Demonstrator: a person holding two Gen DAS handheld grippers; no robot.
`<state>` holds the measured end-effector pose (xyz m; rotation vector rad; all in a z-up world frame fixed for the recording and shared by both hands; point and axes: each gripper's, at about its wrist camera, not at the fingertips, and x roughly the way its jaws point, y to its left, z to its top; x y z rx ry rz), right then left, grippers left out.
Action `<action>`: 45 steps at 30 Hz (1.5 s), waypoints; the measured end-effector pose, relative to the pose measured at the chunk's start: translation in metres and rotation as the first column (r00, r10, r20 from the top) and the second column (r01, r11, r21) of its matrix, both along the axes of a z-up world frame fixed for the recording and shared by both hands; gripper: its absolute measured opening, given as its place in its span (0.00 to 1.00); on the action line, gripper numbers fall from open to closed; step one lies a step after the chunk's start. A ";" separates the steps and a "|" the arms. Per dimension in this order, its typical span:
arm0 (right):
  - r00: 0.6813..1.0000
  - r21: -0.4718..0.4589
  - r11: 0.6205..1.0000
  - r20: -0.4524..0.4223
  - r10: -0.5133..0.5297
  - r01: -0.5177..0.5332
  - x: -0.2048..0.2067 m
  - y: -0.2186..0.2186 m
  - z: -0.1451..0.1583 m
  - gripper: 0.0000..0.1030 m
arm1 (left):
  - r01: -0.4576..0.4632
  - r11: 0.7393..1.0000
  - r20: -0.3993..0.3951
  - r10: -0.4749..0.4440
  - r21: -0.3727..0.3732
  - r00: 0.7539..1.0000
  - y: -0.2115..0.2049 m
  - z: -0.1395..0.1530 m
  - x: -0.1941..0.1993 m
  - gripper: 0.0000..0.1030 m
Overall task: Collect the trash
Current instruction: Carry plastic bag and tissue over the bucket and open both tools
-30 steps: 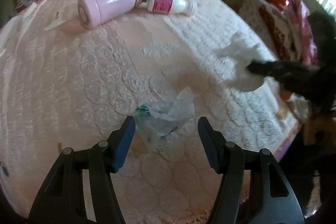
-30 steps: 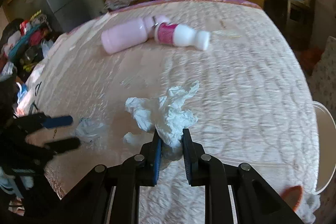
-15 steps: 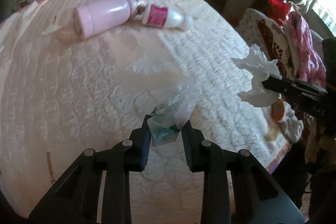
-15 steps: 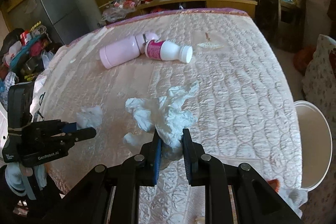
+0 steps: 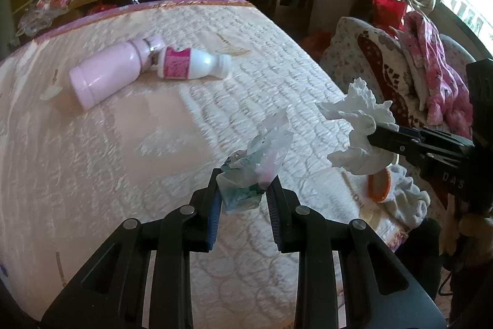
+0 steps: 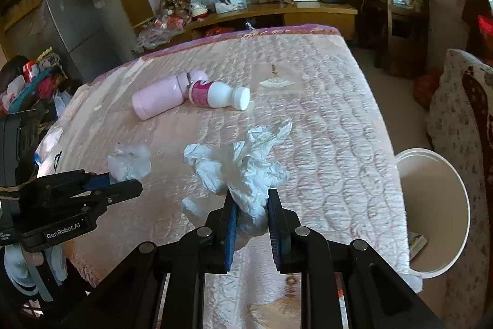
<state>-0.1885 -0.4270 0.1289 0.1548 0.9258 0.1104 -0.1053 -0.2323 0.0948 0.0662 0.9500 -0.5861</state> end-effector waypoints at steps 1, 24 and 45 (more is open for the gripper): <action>1.000 0.000 1.000 0.002 -0.005 0.005 -0.001 -0.003 0.001 0.17 | 0.003 1.000 0.004 -0.003 0.001 1.000 -0.003 0.001 0.000 0.24; 0.982 -0.022 0.982 0.015 -0.186 0.186 -0.032 -0.102 0.010 0.17 | 0.142 0.990 0.054 -0.143 0.023 0.988 -0.104 0.017 0.003 0.24; 0.948 -0.009 0.948 -0.015 -0.317 0.317 -0.054 -0.172 -0.008 0.17 | 0.224 0.974 0.034 -0.225 0.043 0.974 -0.176 0.009 0.001 0.24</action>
